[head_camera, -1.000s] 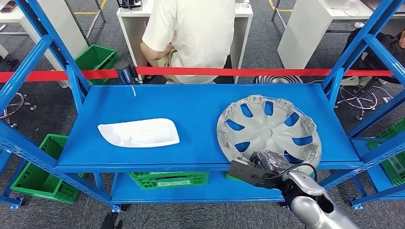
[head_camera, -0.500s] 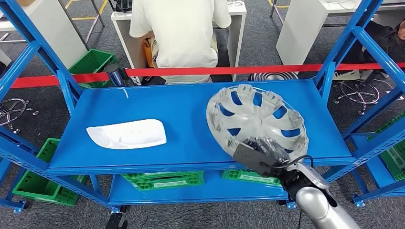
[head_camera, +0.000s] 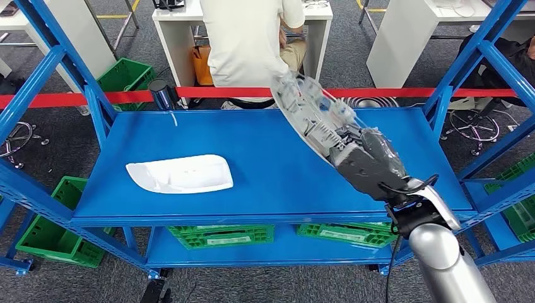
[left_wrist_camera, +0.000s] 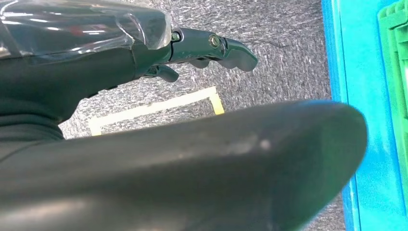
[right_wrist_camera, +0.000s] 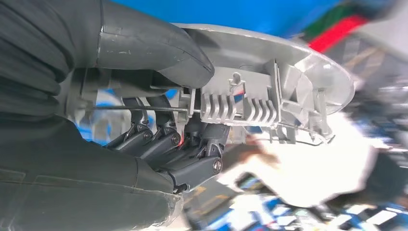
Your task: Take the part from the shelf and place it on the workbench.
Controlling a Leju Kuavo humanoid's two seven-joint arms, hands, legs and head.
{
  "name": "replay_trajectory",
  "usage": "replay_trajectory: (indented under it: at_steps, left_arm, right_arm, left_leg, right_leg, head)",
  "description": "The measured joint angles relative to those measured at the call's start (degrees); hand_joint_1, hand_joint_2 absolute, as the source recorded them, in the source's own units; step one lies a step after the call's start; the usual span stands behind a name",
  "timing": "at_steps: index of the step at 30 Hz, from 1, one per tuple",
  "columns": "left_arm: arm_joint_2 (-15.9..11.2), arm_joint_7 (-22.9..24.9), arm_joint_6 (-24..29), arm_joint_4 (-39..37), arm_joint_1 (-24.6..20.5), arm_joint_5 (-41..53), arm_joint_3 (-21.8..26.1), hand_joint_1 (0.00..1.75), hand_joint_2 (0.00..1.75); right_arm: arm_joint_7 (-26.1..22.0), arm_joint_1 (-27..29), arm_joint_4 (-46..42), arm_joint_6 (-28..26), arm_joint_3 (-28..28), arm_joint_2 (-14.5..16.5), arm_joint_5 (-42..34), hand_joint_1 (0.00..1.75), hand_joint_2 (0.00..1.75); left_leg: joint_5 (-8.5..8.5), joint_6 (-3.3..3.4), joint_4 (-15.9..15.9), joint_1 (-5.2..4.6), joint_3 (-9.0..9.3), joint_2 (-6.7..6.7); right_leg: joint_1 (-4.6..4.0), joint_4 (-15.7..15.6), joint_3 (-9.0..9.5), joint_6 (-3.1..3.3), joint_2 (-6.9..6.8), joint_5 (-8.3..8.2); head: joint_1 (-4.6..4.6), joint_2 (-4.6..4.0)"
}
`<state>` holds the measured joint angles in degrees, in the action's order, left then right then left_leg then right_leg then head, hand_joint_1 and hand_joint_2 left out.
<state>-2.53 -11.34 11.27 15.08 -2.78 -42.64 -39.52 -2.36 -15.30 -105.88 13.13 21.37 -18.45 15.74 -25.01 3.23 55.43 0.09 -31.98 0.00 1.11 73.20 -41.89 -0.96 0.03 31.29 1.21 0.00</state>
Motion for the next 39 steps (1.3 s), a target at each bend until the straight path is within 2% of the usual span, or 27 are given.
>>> replay_trajectory:
  at_steps: [1, 2, 4, 5, 6, 11, 12, 14, 15, 16, 18, 19, 20, 21, 24, 26, 27, 28, 30, 31, 32, 33, 34, 35, 36, 37, 39]
  left_arm:
    - [0.15, -0.29, 0.28, 0.01, -0.04, 0.21, -0.22, 0.0, 0.0]
    - [0.32, -0.59, 0.63, 0.02, -0.1, 0.48, -0.47, 0.0, 0.0]
    - [0.64, -1.2, 1.38, 0.09, -0.27, 1.1, -0.98, 0.0, 0.0]
    - [0.72, -1.36, 1.6, 0.12, -0.33, 1.27, -1.1, 0.0, 0.0]
    - [0.76, -1.47, 1.75, 0.15, -0.36, 1.37, -1.18, 0.0, 0.0]
    - [0.76, -1.5, 1.78, 0.15, -0.37, 1.39, -1.19, 0.0, 0.0]
    - [0.77, -1.57, 1.88, 0.15, -0.43, 1.47, -1.23, 0.0, 0.0]
    - [0.84, -1.98, 2.54, 0.2, -0.64, 1.7, -1.51, 0.0, 0.0]
    - [0.93, -2.47, 3.05, 0.25, -0.82, 1.98, -1.76, 0.0, 0.0]
    - [1.02, -3.06, 3.42, 0.3, -0.95, 2.48, -2.13, 0.0, 0.0]
    - [1.13, -4.06, 3.24, 0.4, -1.2, 3.67, -2.84, 0.0, 0.0]
    - [1.09, -4.24, 2.63, 0.42, -1.3, 4.08, -3.1, 0.0, 0.0]
    - [1.03, -4.28, 1.86, 0.44, -1.42, 4.22, -3.26, 0.0, 0.0]
    - [0.98, -4.27, 1.09, 0.44, -1.56, 4.23, -3.38, 0.0, 0.0]
    - [0.72, -4.25, -1.04, 0.44, -1.81, 4.22, -3.61, 0.0, 0.0]
    - [0.58, -4.27, -1.94, 0.44, -1.98, 4.21, -3.64, 0.0, 0.87]
    - [0.55, -4.28, -2.19, 0.44, -2.1, 4.21, -3.64, 0.0, 1.31]
    - [0.52, -4.28, -2.45, 0.44, -2.19, 4.23, -3.64, 0.0, 1.75]
    - [0.48, -4.28, -2.83, 0.44, -2.19, 4.33, -3.64, 0.0, 1.75]
    - [0.47, -4.28, -2.97, 0.44, -2.13, 4.38, -3.64, 0.0, 1.75]
    - [0.48, -4.29, -3.02, 0.44, -2.07, 4.4, -3.65, 0.0, 1.75]
    - [0.5, -4.31, -3.05, 0.44, -2.04, 4.35, -3.65, 0.0, 1.75]
    - [0.51, -4.39, -3.05, 0.44, -2.01, 4.28, -3.64, 0.0, 1.75]
    - [0.51, -4.54, -3.03, 0.44, -1.98, 4.2, -3.63, 0.0, 1.75]
    - [0.49, -4.73, -2.98, 0.44, -1.91, 4.11, -3.61, 0.0, 1.75]
    - [0.46, -4.92, -2.91, 0.44, -1.82, 4.05, -3.58, 0.0, 1.75]
    - [0.39, -5.19, -2.69, 0.44, -1.57, 3.98, -3.55, 0.0, 1.75]
  right_arm:
    - [-1.81, -0.01, -0.17, 0.7, -0.81, 0.32, -3.02, 1.75, 1.75]
    - [-3.44, -0.02, -0.35, 1.61, -1.63, 0.66, -6.16, 1.75, 1.75]
    - [-5.91, -0.01, -0.65, 3.51, -3.19, 1.23, -11.58, 1.75, 1.75]
    - [-6.45, -0.01, -0.74, 4.02, -3.61, 1.39, -12.85, 1.75, 1.75]
    - [-6.7, 0.0, -0.79, 4.29, -3.84, 1.47, -13.45, 1.75, 1.75]
    - [-6.8, 0.0, -0.79, 4.42, -3.9, 1.5, -13.73, 1.75, 1.75]
    - [-7.03, 0.01, -0.8, 4.67, -4.12, 1.61, -14.29, 1.75, 1.75]
    - [-8.14, 0.19, -0.93, 6.53, -5.26, 2.24, -17.2, 1.75, 1.75]
    - [-8.99, 0.33, -0.99, 8.71, -6.2, 2.88, -20.34, 1.75, 1.75]
    - [-9.89, 0.6, -0.94, 12.3, -7.01, 3.67, -25.35, 1.75, 1.75]
    - [-11.0, 1.01, -0.61, 19.54, -7.87, 5.11, -35.84, 1.75, 1.75]
    - [-11.06, 1.2, -0.41, 22.39, -7.84, 5.55, -40.07, 1.75, 1.75]
    - [-10.74, 1.26, -0.27, 24.11, -7.77, 5.81, -42.93, 1.75, 1.75]
    - [-10.21, 1.37, -0.11, 25.61, -7.65, 6.05, -45.65, 1.75, 1.75]
    - [-7.65, 1.94, 0.42, 29.39, -6.76, 7.11, -54.12, 1.75, 1.75]
    - [-6.33, 2.22, 0.57, 30.46, -5.99, 7.79, -56.8, 1.75, 1.75]
    - [-5.95, 2.35, 0.63, 30.71, -5.69, 7.99, -57.41, 1.75, 1.75]
    - [-5.52, 2.55, 0.73, 31.09, -5.41, 8.12, -58.18, 1.75, 1.75]
    - [-4.37, 3.07, 1.02, 32.16, -4.73, 8.34, -60.86, 1.75, 1.75]
    - [-3.59, 3.37, 1.18, 32.82, -4.24, 8.49, -62.58, 1.75, 1.75]
    - [-2.78, 3.62, 1.28, 33.35, -3.6, 8.69, -64.21, 1.75, 1.75]
    - [-2.02, 3.85, 1.33, 33.77, -2.85, 8.91, -65.56, 1.75, 1.75]
    - [-1.33, 4.08, 1.35, 34.12, -1.95, 9.18, -66.77, 1.75, 1.75]
    - [-0.71, 4.31, 1.36, 34.39, -0.98, 9.46, -67.81, 1.75, 1.75]
    - [-0.23, 4.63, 1.36, 34.62, -0.01, 9.75, -68.65, 1.75, 1.75]
    - [0.17, 4.97, 1.36, 34.78, 0.93, 10.03, -69.33, 1.75, 1.75]
    - [0.83, 5.64, 1.36, 34.99, 2.55, 10.47, -70.27, 1.75, 1.75]
  left_leg:
    - [-0.04, -0.06, 0.08, 0.03, 0.0, -0.04]
    - [-0.13, -0.19, 0.23, 0.09, 0.01, -0.11]
    - [-0.47, -0.65, 0.76, 0.22, -0.02, -0.26]
    - [-0.62, -0.83, 0.97, 0.25, -0.04, -0.32]
    - [-0.71, -0.94, 1.1, 0.26, -0.07, -0.34]
    - [-0.75, -1.0, 1.16, 0.25, -0.1, -0.35]
    - [-0.88, -1.17, 1.37, 0.11, -0.26, -0.36]
    - [-1.06, -1.67, 1.74, -0.04, -0.64, -0.35]
    - [-2.27, -2.21, 3.7, 0.06, -1.66, -0.32]
    - [-4.06, -2.66, 8.23, 0.29, -3.92, -0.27]
    - [-4.89, -2.87, 12.32, 0.56, -6.11, -0.21]
    - [-3.67, -2.37, 10.89, 0.43, -5.54, -0.23]
    - [-1.91, -1.78, 6.5, 0.25, -3.49, -0.21]
    - [-1.26, -1.35, 3.96, 0.04, -2.28, -0.19]
    - [-1.17, -0.83, 2.14, -0.33, -1.41, -0.12]
    - [-0.41, -0.41, 0.94, -0.12, -0.68, 0.04]
    - [0.0, -0.16, 0.37, 0.03, -0.35, 0.11]
    - [0.23, 0.02, 0.12, 0.1, -0.33, 0.17]
    - [0.36, 0.19, 0.1, 0.1, -0.42, 0.14]
    - [0.35, 0.16, 0.13, 0.11, -0.42, 0.11]
    - [0.31, 0.08, 0.19, 0.15, -0.41, 0.08]
    - [0.22, -0.07, 0.34, 0.2, -0.4, 0.05]
    - [0.03, -0.36, 0.62, 0.25, -0.42, 0.02]
    - [-0.28, -0.8, 1.12, 0.16, -0.59, -0.01]
    - [-0.57, -1.25, 1.56, 0.09, -0.76, -0.03]
    - [-0.79, -1.69, 1.9, 0.05, -0.93, -0.03]
    - [-0.89, -2.38, 2.05, 0.24, -1.09, -0.02]
  right_leg:
    - [0.16, 0.41, -0.22, -0.5, -0.01, -0.27]
    - [0.37, -1.61, 0.73, -1.16, -0.04, -1.37]
    - [0.78, -9.24, 4.46, -2.42, -0.12, -4.47]
    - [0.9, -11.95, 5.79, -2.76, -0.16, -5.47]
    - [0.96, -13.34, 6.5, -2.9, -0.19, -5.95]
    - [0.99, -13.78, 6.71, -2.92, -0.22, -6.04]
    - [0.89, -14.22, 6.98, -2.71, -0.17, -5.99]
    - [0.59, -14.94, 7.24, -1.79, 0.0, -5.96]
    - [0.54, -15.11, 7.3, -0.94, 0.11, -5.94]
    - [0.51, -15.14, 7.23, -0.3, 0.21, -6.03]
    - [0.39, -15.23, 7.44, 0.48, 0.43, -6.08]
    - [0.23, -15.25, 7.53, 0.47, 0.54, -6.07]
    - [-0.02, -15.25, 7.55, 0.45, 0.6, -6.07]
    - [-0.12, -15.27, 7.49, 0.39, 0.62, -6.09]
    - [-0.21, -15.49, 7.3, -0.07, 0.57, -6.28]
    - [-0.27, -14.21, 6.58, -0.2, 0.46, -5.53]
    - [-0.28, -11.96, 5.5, -0.04, 0.41, -4.43]
    - [-0.17, -8.37, 3.82, 0.18, 0.35, -2.89]
    - [0.08, -0.66, 0.17, 0.14, 0.35, -0.24]
    - [0.27, 1.21, -0.76, -0.26, 0.34, 0.11]
    - [0.5, 0.68, -0.55, -0.86, 0.31, -0.42]
    - [0.73, -2.13, 0.79, -1.54, 0.24, -1.66]
    - [0.96, -6.36, 2.92, -2.15, 0.1, -3.19]
    - [1.03, -10.3, 4.99, -2.39, -0.01, -4.45]
    - [1.02, -13.17, 6.49, -2.26, -0.08, -5.31]
    - [0.88, -14.66, 7.28, -1.89, -0.12, -5.69]
    - [0.6, -14.95, 7.3, -0.83, -0.05, -5.84]
  head:
    - [0.0, 0.0]
    - [0.0, 0.0]
    - [-0.02, 0.0]
    - [-0.03, 0.0]
    - [-0.03, 0.0]
    - [-0.05, 0.0]
    - [-0.08, 0.0]
    - [-0.08, 0.0]
    - [-0.04, 0.0]
    - [0.01, 0.0]
    - [0.07, 0.0]
    - [0.06, 0.0]
    - [0.04, 0.0]
    - [0.04, 0.0]
    - [0.04, 0.0]
    - [-0.02, 0.0]
    - [-0.07, 0.0]
    - [-0.1, 0.0]
    - [-0.12, 0.0]
    - [-0.12, 0.0]
    - [-0.13, 0.0]
    - [-0.13, 0.0]
    - [-0.14, 0.0]
    - [-0.16, 0.0]
    - [-0.14, 0.0]
    - [-0.12, 0.0]
    - [-0.07, 0.0]
